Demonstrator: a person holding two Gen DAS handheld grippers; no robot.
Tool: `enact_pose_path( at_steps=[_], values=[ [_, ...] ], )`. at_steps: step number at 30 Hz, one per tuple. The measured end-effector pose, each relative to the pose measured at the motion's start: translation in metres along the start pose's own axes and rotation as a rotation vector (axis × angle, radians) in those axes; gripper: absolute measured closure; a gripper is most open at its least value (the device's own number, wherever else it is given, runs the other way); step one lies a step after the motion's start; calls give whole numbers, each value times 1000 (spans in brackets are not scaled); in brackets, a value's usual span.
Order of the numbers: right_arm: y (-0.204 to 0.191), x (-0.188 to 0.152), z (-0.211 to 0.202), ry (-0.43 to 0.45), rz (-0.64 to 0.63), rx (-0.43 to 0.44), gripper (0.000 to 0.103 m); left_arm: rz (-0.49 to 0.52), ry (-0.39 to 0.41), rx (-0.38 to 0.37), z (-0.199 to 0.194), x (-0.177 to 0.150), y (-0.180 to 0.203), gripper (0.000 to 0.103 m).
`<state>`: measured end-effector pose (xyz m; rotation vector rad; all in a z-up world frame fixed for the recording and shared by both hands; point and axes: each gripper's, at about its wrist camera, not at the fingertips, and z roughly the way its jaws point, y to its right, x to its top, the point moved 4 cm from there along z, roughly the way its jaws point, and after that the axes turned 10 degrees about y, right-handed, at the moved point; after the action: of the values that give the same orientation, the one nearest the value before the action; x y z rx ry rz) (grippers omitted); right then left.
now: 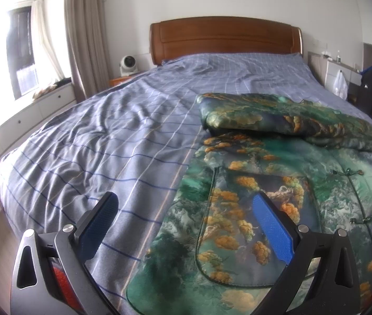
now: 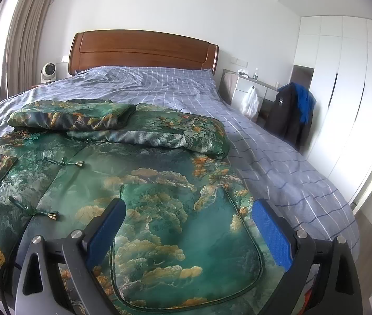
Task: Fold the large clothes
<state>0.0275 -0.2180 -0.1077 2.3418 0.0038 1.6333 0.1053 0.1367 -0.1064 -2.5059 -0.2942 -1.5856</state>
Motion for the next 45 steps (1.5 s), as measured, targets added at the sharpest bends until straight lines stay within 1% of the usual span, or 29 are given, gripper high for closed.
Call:
enact_pose_path(
  at_steps=[3, 5, 8, 11, 16, 20, 23, 26, 28, 29, 32, 33, 34, 36, 38, 40, 45],
  values=[
    [1, 2, 0, 5, -3, -3, 7, 28, -20, 43, 0, 4, -4, 1],
    [7, 8, -1, 7, 5, -7, 7, 41, -53, 68, 3, 7, -9, 1],
    [25, 23, -5, 12, 46, -12, 7, 56, -81, 84, 4, 10, -16, 1],
    [43, 33, -8, 1, 69, -8, 7, 57, -100, 79, 6, 6, -23, 1],
    [60, 39, -14, -23, -8, -20, 7, 68, -138, 72, 15, 1, -24, 1],
    [71, 33, -20, -53, -62, -25, 7, 74, -157, 65, 20, -2, -25, 1],
    [74, 26, -21, -90, -87, -11, 7, 85, -178, 63, 23, -6, -24, 1],
    [74, 19, -20, -114, -97, 10, 7, 102, -196, 59, 24, -8, -13, 1],
    [76, 15, -19, -133, -81, 31, 7, 114, -229, 21, 26, -10, -11, 1],
    [78, 14, -17, -154, -60, 54, 7, 105, -255, -16, 29, -11, -13, 1],
    [84, 8, -10, -228, -7, 134, 7, 8, -355, -196, 38, -16, -26, 1],
    [86, 3, -7, -269, 1, 168, 7, -27, -390, -249, 41, -20, -32, 1],
    [89, -4, -2, -324, 9, 208, 7, -48, -425, -287, 44, -26, -37, 1],
    [92, -20, 4, -413, 39, 278, 7, -64, -483, -325, 51, -38, -44, 1],
    [93, -31, 8, -463, 78, 327, 7, -86, -533, -359, 55, -52, -48, 1],
    [93, -46, 15, -508, 125, 377, 7, -115, -550, -408, 53, -58, -48, 1],
    [98, -69, 35, -598, 265, 446, 7, -97, -553, -529, 39, -58, -37, 3]
  ],
)
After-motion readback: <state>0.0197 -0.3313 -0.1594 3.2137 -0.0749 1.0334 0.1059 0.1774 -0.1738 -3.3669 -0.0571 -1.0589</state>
